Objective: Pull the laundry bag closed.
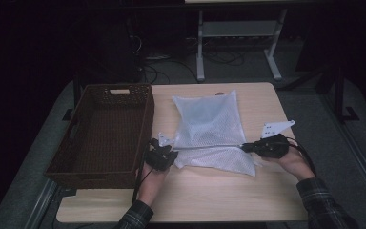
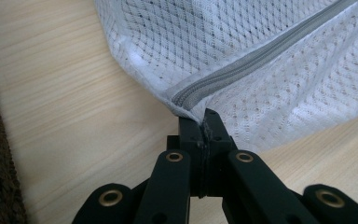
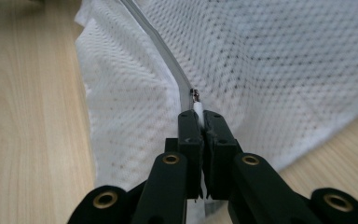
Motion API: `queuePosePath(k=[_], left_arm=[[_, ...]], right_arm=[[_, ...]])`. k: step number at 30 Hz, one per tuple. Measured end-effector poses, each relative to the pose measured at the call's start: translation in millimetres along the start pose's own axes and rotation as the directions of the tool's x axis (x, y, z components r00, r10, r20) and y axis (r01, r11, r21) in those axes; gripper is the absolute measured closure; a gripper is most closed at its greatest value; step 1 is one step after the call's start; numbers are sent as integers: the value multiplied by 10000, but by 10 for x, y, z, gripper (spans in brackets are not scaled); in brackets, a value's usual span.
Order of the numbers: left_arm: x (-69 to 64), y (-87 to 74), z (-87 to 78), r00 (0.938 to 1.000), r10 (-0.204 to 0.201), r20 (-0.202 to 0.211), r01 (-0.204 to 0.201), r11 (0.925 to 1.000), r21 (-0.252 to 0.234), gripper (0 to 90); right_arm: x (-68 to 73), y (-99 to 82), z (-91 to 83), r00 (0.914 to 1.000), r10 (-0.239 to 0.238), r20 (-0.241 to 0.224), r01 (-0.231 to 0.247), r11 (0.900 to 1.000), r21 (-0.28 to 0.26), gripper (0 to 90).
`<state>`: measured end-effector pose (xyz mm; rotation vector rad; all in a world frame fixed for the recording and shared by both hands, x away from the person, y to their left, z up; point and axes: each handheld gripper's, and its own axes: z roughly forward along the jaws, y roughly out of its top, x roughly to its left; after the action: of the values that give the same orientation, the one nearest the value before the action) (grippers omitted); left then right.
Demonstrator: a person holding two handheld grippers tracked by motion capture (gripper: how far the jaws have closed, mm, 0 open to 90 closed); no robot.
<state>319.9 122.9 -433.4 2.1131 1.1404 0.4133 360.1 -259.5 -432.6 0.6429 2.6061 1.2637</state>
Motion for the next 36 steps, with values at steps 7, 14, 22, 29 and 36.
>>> queuePosePath(k=[7, 14, 22, 29, 36], left_arm=[[-8, -5, 18, 10000, -86, 21, 85, 9999, 67, 896], [-26, 10, 29, 10000, -40, -8, 40, 10000, 74, 896], [-10, 6, 14, 10000, -89, -28, 89, 10000, 24, 896], [10, -12, 19, 9994, -163, 304, 162, 9999, 31, 894], [8, -28, -1, 9965, 42, 838, -38, 10000, -45, 659]], right_arm=[[-67, -124, -114, 9994, 297, 154, -297, 9995, -47, 867], [-101, -201, -165, 9991, 364, 195, -363, 9993, -28, 867], [-136, -242, -200, 9989, 376, 274, -375, 9993, -34, 867], [-161, -259, -225, 9981, 470, 395, -466, 9989, -89, 866], [-142, -235, -215, 9957, 883, 297, -873, 9957, -311, 717]])
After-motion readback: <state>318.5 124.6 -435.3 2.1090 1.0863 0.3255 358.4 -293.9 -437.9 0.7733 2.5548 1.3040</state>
